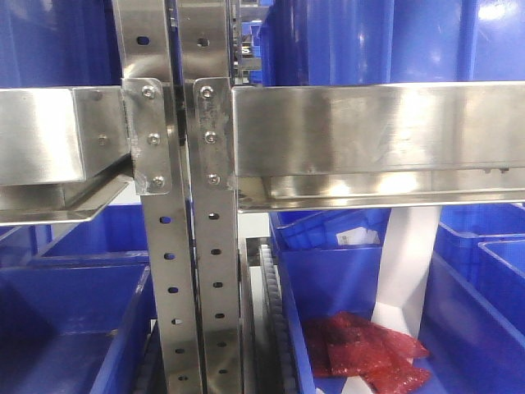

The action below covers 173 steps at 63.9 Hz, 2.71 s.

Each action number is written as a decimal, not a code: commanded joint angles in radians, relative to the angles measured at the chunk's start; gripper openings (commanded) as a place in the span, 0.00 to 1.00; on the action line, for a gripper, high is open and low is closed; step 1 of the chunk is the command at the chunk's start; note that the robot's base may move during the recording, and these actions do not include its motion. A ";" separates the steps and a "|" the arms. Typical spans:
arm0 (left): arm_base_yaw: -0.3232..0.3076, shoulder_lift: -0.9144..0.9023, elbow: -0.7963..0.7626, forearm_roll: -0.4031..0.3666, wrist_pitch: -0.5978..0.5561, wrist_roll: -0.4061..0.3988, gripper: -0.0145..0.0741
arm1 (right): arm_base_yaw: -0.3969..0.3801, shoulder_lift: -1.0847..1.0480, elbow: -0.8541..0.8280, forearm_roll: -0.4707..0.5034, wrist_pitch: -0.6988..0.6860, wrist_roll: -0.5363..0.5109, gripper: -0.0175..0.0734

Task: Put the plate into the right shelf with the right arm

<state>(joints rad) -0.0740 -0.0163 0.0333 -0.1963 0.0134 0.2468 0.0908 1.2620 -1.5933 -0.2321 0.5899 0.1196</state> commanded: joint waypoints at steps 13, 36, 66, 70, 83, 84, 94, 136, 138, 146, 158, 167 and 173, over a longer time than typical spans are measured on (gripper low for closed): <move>0.000 -0.012 0.008 -0.002 -0.089 -0.002 0.11 | -0.074 0.167 -0.038 -0.023 -0.267 0.000 0.26; 0.000 -0.012 0.008 -0.002 -0.089 -0.002 0.11 | -0.074 0.296 -0.038 -0.021 -0.307 0.000 0.40; 0.000 -0.012 0.008 -0.002 -0.089 -0.002 0.11 | -0.074 0.209 -0.044 0.063 -0.218 0.001 0.86; 0.000 -0.012 0.008 -0.002 -0.089 -0.002 0.11 | -0.074 0.179 -0.043 0.093 -0.184 0.001 0.81; 0.000 -0.012 0.008 -0.002 -0.089 -0.002 0.11 | -0.063 0.012 0.025 0.157 -0.102 0.001 0.38; 0.000 -0.012 0.008 -0.002 -0.089 -0.002 0.11 | -0.059 -0.012 0.044 0.157 -0.102 0.001 0.34; 0.000 -0.012 0.008 -0.002 -0.089 -0.002 0.11 | -0.016 -0.209 0.226 0.157 -0.114 0.000 0.25; 0.000 -0.012 0.008 -0.002 -0.089 -0.002 0.11 | 0.049 -0.939 0.956 0.157 -0.214 0.000 0.25; 0.000 -0.012 0.008 -0.002 -0.089 -0.002 0.11 | 0.049 -0.940 0.959 0.157 -0.213 0.000 0.25; 0.000 -0.012 0.008 -0.002 -0.089 -0.002 0.11 | 0.049 -0.940 0.961 0.157 -0.189 0.000 0.25; 0.000 -0.012 0.008 -0.002 -0.089 -0.002 0.11 | 0.049 -0.940 0.961 0.154 -0.185 0.000 0.25; 0.000 -0.012 0.008 -0.002 -0.089 -0.002 0.11 | 0.049 -0.940 0.975 0.132 -0.201 0.000 0.25; 0.000 -0.012 0.008 -0.002 -0.089 -0.002 0.11 | 0.049 -0.943 1.026 0.116 -0.226 -0.019 0.25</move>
<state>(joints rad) -0.0740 -0.0163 0.0333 -0.1963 0.0134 0.2468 0.1413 0.3147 -0.5762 -0.0888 0.4688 0.1197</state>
